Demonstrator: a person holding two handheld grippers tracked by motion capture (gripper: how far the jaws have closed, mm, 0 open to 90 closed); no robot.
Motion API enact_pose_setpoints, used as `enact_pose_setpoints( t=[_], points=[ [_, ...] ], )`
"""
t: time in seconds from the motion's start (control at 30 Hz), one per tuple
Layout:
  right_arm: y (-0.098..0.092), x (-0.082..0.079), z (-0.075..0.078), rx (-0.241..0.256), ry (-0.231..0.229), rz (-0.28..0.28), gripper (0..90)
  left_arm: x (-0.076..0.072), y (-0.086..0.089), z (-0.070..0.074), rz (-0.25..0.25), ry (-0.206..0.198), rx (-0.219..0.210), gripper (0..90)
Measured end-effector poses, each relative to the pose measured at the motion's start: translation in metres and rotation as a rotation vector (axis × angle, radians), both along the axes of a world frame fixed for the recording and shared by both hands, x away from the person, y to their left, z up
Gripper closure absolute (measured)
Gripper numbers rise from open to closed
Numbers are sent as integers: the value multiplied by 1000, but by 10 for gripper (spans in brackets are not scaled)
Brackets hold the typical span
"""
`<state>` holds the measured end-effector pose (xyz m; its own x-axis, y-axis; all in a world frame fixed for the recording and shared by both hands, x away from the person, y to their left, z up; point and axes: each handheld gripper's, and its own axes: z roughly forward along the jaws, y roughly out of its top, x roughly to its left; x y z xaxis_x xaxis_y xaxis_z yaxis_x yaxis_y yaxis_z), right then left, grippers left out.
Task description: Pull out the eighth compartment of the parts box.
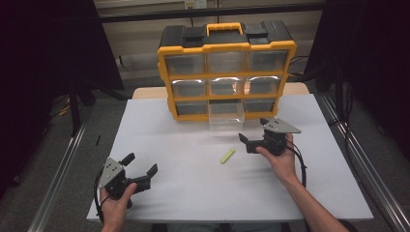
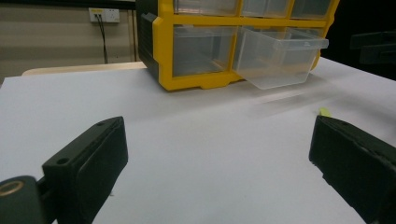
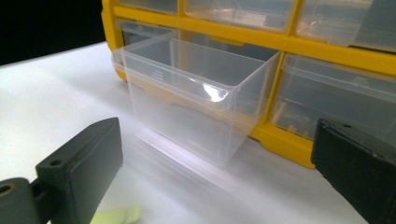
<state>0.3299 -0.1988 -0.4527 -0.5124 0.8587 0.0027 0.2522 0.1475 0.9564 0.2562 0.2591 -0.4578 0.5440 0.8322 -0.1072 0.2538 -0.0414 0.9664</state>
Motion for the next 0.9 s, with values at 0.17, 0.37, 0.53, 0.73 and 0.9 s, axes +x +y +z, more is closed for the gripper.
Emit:
enact_pose_setpoints(
  t=[0.17,0.37,0.53,0.73,0.9],
  points=[
    [-6,-7,4,33,9,11,13,0,-1,-1,-3,-1,2,45],
    [-13,-16,5,37,28,11,10,0,0,0,2,-2,11,41],
    [-19,-23,6,38,23,11,10,0,-1,0,4,-1,9,39],
    [-27,-31,8,32,20,2,10,0,-1,0,-7,-3,7,32],
    [-33,-39,9,33,23,-14,10,-1,-1,0,-6,-5,-5,32]
  ],
)
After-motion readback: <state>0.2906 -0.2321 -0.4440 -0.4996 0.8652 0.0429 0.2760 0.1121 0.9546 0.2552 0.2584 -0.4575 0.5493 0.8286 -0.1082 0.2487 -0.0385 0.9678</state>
